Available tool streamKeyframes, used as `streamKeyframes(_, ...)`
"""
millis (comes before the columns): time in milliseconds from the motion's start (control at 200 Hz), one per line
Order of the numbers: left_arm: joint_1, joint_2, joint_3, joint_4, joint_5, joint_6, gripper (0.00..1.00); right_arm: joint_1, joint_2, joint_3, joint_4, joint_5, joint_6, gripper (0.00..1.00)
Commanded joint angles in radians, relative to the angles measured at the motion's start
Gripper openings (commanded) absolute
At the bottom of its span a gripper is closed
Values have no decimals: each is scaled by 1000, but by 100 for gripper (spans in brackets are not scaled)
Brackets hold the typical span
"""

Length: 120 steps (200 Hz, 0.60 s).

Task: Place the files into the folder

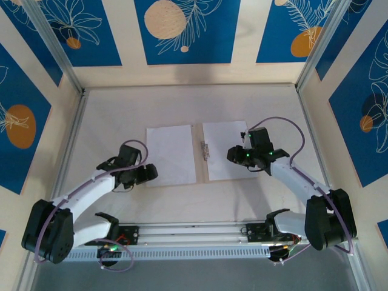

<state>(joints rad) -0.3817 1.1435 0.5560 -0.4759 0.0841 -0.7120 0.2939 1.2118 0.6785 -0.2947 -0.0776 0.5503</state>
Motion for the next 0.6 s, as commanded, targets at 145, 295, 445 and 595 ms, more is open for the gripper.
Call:
streamKeyframes(145,6,-13,-54,17,121,-51,72,-16,13,-19,39,-44,-9,30)
streamKeyframes(295,6,-38,-82,20,135,-68,62,-21,35,-8,33,-48,6,30)
streamKeyframes(445,6,-36,-99,35,144,-72,56,-25,56,8,19,-50,13,30)
streamKeyframes(595,6,-29,-114,69,169,-84,51,-29,66,13,12,-51,18,30)
